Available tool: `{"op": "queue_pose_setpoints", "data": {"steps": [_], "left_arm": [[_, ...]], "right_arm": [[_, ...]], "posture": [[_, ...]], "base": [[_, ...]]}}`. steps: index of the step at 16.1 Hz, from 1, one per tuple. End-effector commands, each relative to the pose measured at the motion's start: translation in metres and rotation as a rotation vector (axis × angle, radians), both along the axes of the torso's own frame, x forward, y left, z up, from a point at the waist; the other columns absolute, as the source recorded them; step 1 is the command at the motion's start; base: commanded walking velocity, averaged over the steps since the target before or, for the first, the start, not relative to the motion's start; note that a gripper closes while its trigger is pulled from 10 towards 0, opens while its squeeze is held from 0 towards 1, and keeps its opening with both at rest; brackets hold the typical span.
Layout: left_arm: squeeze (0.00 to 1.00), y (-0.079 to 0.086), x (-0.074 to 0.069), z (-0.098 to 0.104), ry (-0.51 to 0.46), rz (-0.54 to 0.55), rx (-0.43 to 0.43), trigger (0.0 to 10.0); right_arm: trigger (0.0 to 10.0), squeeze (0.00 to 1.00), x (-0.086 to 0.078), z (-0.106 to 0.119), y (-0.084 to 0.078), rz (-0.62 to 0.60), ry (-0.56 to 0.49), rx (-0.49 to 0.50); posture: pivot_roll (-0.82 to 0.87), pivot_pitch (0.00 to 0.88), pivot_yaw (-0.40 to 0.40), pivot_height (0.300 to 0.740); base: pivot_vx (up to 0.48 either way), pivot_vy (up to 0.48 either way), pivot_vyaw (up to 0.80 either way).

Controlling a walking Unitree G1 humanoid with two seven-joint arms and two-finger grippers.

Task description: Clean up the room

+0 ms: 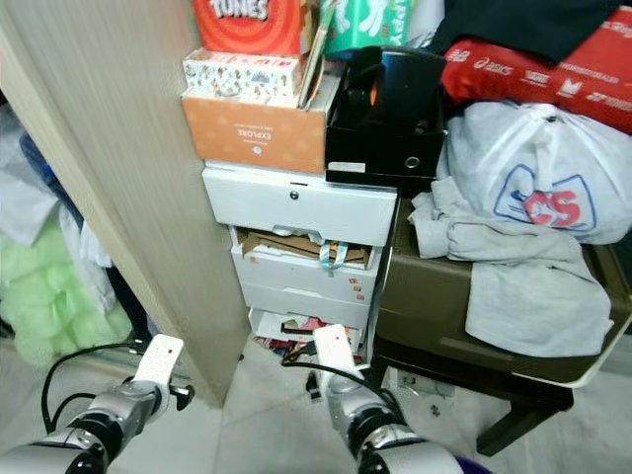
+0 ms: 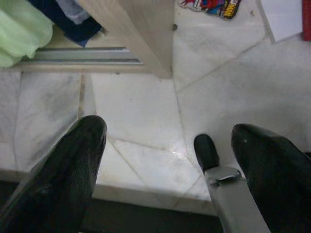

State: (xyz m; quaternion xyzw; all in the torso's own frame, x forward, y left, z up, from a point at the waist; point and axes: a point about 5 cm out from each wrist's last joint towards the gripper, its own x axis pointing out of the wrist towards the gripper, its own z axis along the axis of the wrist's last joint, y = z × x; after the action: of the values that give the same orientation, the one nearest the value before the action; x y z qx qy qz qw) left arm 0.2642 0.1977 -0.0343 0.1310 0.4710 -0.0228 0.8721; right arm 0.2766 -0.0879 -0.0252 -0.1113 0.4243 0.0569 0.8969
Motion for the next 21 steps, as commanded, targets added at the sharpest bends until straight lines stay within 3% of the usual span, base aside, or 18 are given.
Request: {"op": "queue_pose_setpoints", "data": {"steps": [1,21], "left_arm": [[0.0,0.0,0.002,0.002,-0.007,-0.008,-0.002,10.0],[0.0,-0.005,0.007,0.005,-0.025,-0.029,-0.006,10.0]], "right_arm": [[10.0,0.0,0.003,0.003,0.002,-0.005,-0.014,0.002],[10.0,0.0,0.013,0.012,0.002,0.006,-0.076,0.012]], "posture": [[-0.02,0.0,0.001,0.74],[-0.02,0.0,-0.012,0.74]], "base": [[0.0,0.0,-0.78],[0.0,0.281,-0.03]]}}
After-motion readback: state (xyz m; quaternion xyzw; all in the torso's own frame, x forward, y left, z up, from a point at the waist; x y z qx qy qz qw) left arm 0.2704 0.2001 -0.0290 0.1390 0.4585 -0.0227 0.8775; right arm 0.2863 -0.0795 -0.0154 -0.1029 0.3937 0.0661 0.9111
